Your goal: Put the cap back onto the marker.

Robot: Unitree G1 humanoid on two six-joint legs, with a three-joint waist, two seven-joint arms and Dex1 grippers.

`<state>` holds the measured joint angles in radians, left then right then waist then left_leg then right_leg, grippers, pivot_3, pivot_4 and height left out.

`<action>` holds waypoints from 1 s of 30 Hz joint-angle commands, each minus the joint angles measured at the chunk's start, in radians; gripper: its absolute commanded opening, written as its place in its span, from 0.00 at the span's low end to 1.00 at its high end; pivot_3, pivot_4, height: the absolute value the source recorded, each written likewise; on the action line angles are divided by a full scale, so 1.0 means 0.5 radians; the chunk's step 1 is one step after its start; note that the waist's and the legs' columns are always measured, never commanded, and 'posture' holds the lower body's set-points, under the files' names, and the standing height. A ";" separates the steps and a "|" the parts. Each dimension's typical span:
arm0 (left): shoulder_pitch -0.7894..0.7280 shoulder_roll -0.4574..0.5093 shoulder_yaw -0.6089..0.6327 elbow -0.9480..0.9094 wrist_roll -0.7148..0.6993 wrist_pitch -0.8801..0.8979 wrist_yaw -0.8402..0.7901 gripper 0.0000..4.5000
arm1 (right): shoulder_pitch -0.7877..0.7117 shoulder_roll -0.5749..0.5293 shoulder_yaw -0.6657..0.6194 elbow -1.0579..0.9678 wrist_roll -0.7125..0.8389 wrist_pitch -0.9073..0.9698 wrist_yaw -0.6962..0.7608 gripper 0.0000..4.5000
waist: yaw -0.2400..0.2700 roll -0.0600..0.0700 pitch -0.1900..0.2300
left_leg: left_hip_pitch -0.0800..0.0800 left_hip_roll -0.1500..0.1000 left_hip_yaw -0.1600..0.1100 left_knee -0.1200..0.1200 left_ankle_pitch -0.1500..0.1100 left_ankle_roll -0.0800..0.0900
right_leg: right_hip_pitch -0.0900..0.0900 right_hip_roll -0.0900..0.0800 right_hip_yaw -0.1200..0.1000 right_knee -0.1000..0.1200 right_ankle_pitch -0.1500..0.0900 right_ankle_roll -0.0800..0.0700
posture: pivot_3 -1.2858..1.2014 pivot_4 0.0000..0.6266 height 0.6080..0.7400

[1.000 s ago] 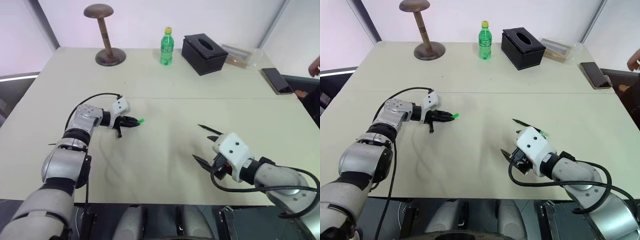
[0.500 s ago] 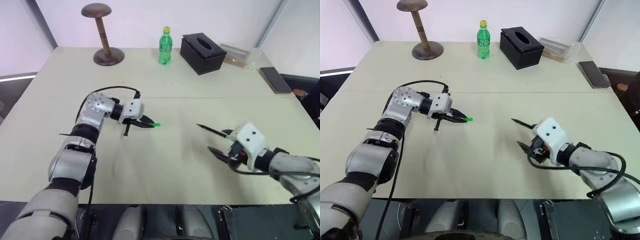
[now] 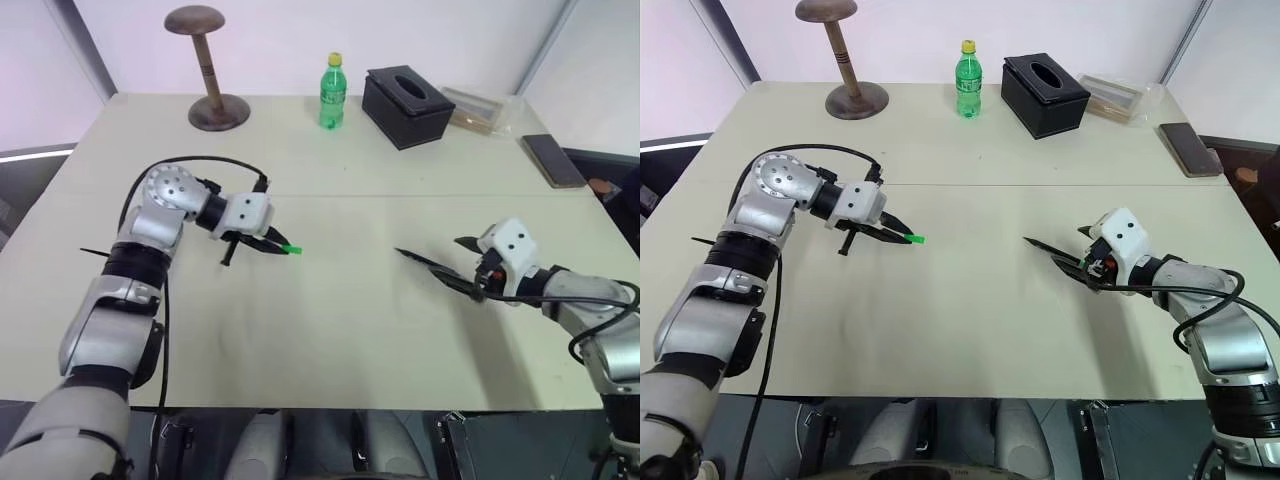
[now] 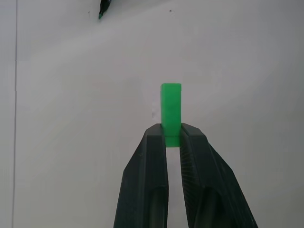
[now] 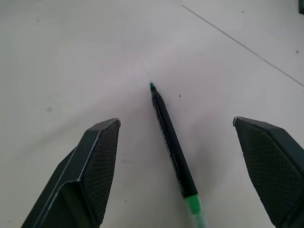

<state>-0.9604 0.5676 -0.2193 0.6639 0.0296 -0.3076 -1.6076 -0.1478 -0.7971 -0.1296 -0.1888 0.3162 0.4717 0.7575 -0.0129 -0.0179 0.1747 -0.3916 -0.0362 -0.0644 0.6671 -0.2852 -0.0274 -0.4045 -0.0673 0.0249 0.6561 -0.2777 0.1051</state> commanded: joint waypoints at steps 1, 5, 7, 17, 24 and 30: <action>0.023 0.055 0.004 -0.160 -0.045 0.084 0.013 0.04 | -0.048 0.035 0.008 0.082 -0.023 -0.107 0.038 0.87 | -0.002 0.000 0.000 | 0.000 0.000 0.000 0.000 0.000 0.000 | 0.000 0.000 0.000 0.000 0.000 0.000 | 0.52 0.24 1.00; 0.054 0.101 0.008 -0.264 -0.061 0.145 0.011 0.04 | -0.063 0.078 0.047 0.216 -0.065 -0.193 0.064 0.87 | -0.002 0.001 0.000 | 0.000 0.000 0.000 0.000 0.000 0.000 | 0.000 0.001 0.000 0.000 0.000 0.000 | 0.52 0.24 1.00; 0.066 0.122 0.005 -0.302 -0.066 0.163 0.009 0.04 | -0.078 0.100 0.059 0.278 -0.073 -0.226 0.076 0.87 | -0.004 0.001 0.000 | 0.000 0.000 0.000 0.000 0.000 0.000 | -0.001 0.001 0.000 0.000 0.000 0.000 | 0.52 0.24 1.00; 0.143 0.208 0.018 -0.517 -0.119 0.306 0.020 0.04 | -0.185 0.163 0.132 0.641 -0.150 -0.395 0.167 0.87 | -0.005 0.002 0.000 | 0.000 0.001 0.001 0.000 0.000 0.000 | -0.001 0.001 0.001 0.001 0.000 0.000 | 0.52 0.24 1.00; 0.214 0.255 0.021 -0.656 -0.155 0.387 0.060 0.04 | -0.236 0.169 0.150 0.769 -0.172 -0.445 0.221 0.87 | -0.007 0.002 0.000 | 0.001 0.001 0.001 0.000 0.000 0.000 | -0.001 0.001 0.001 0.002 0.000 0.000 | 0.52 0.24 1.00; 0.247 0.268 0.019 -0.716 -0.169 0.431 0.098 0.04 | -0.229 0.162 0.155 0.783 -0.182 -0.448 0.244 0.81 | -0.006 0.002 0.000 | 0.001 0.001 0.001 0.000 0.000 0.000 | -0.001 0.001 0.001 0.002 0.000 0.000 | 0.52 0.24 1.00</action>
<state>-0.8309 0.6875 -0.2209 0.3377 -0.0337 -0.0958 -1.5688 -0.2634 -0.7125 -0.0530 0.1978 0.2399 0.2455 0.8802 -0.0160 -0.0168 0.1748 -0.3910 -0.0357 -0.0638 0.6674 -0.2851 -0.0276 -0.4048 -0.0668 0.0256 0.6570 -0.2777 0.1050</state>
